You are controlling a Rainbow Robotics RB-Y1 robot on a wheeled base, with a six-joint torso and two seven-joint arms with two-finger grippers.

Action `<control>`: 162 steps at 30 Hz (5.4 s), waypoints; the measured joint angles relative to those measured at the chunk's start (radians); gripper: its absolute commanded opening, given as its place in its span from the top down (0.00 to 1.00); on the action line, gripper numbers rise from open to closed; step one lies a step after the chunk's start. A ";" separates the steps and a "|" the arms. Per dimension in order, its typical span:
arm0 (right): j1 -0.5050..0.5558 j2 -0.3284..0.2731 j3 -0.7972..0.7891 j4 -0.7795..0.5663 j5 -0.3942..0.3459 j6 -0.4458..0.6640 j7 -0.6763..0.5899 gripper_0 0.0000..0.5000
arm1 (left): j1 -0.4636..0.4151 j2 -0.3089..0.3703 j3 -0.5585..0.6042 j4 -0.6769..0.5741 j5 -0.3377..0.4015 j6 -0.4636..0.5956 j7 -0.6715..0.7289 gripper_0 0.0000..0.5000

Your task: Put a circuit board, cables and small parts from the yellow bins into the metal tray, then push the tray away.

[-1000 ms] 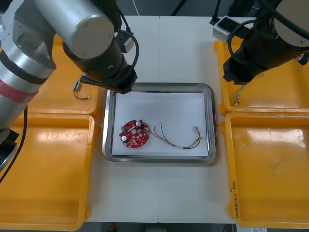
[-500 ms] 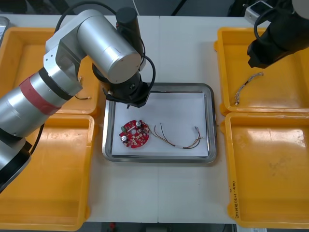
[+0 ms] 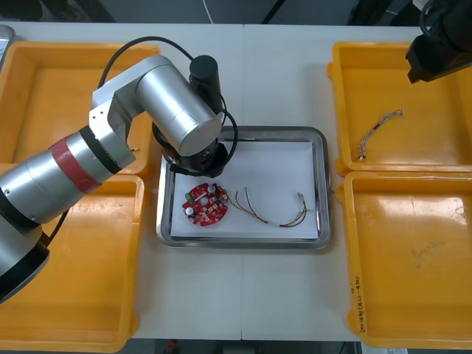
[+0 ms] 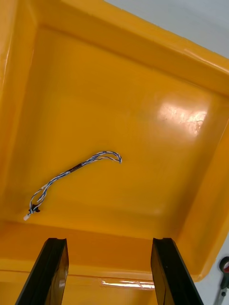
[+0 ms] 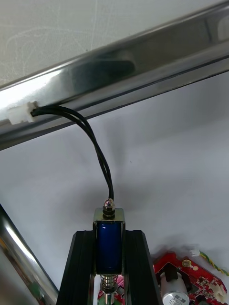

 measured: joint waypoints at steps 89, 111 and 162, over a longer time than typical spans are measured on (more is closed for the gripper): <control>-0.067 0.234 -0.212 0.670 0.209 -0.453 -0.865 0.00 | 0.002 0.210 0.560 0.242 0.107 0.093 -0.443 0.00; -0.063 0.257 -0.149 0.694 0.211 -0.472 -0.895 0.00 | 0.129 0.206 0.486 0.259 0.107 -0.170 -0.489 0.00; 0.038 0.219 -0.114 0.542 0.130 -0.427 -0.894 0.00 | 0.145 0.188 0.610 0.155 0.034 -0.044 -0.489 1.00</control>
